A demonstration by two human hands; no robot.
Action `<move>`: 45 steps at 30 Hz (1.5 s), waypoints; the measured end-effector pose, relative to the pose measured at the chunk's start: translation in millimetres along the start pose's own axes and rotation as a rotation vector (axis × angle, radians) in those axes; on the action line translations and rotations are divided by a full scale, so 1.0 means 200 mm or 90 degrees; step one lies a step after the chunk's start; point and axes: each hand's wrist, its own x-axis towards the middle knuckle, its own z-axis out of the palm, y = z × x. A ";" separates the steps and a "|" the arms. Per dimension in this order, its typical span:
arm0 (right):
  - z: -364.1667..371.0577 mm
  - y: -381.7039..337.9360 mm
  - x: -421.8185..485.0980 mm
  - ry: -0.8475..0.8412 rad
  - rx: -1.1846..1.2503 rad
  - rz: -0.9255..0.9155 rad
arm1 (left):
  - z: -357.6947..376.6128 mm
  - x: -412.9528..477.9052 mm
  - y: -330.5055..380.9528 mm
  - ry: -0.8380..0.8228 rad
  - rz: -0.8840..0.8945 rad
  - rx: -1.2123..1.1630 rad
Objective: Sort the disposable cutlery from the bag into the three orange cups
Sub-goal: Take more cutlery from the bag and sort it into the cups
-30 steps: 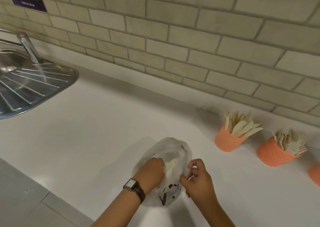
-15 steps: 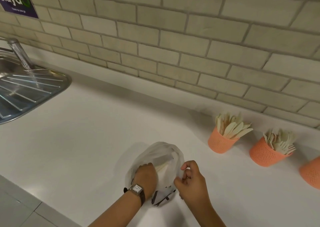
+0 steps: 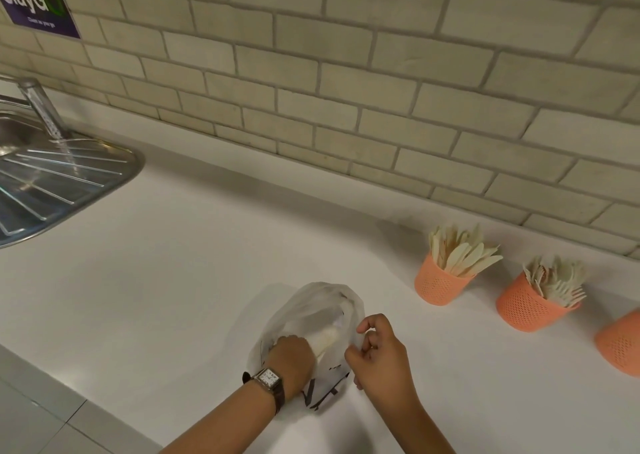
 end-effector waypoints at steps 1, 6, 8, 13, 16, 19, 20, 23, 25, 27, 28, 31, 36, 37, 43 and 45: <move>0.00 0.00 0.00 0.002 -0.002 0.000 | -0.01 0.00 0.00 -0.011 0.011 0.005; 0.00 0.01 -0.01 0.006 -0.012 0.006 | -0.05 -0.04 -0.03 -0.024 0.015 -0.175; 0.00 0.01 -0.01 0.008 -0.019 0.004 | -0.09 -0.09 -0.06 -0.024 0.079 -0.246; 0.00 0.00 0.01 0.012 -0.004 0.003 | -0.18 -0.24 -0.13 0.143 0.226 -0.383; 0.00 0.00 0.02 0.003 -0.011 0.001 | -0.24 -0.31 -0.12 0.221 0.254 -0.560; -0.02 -0.01 0.00 0.011 -0.015 0.011 | -0.33 -0.33 -0.07 0.246 0.266 -0.775; -0.04 0.00 -0.01 0.017 -0.021 0.014 | -0.37 -0.32 -0.05 0.235 0.273 -0.846; -0.13 0.03 -0.07 0.051 -0.050 0.010 | -0.46 -0.28 0.03 0.190 0.273 -1.003; -0.20 0.07 -0.10 0.073 -0.057 0.017 | -0.51 -0.24 0.10 0.179 0.272 -1.052; -0.28 0.13 -0.14 0.092 -0.054 0.037 | -0.56 -0.19 0.18 0.185 0.282 -1.055; -0.31 0.16 -0.15 0.100 -0.052 0.050 | -0.60 -0.16 0.23 0.198 0.290 -1.047; -0.42 0.26 -0.20 0.111 -0.045 0.085 | -0.73 -0.05 0.39 0.273 0.340 -0.995; -0.58 0.38 -0.26 0.113 -0.082 0.086 | -0.93 0.21 0.68 0.473 0.376 -0.904; -0.62 0.40 -0.27 0.115 -0.090 0.082 | -0.96 0.27 0.74 0.504 0.363 -0.878; -0.75 0.48 -0.28 0.116 -0.073 0.063 | -0.88 0.62 0.93 0.495 0.141 -0.809; -0.78 0.50 -0.28 0.103 -0.064 0.052 | -0.78 0.68 0.93 0.401 0.084 -0.798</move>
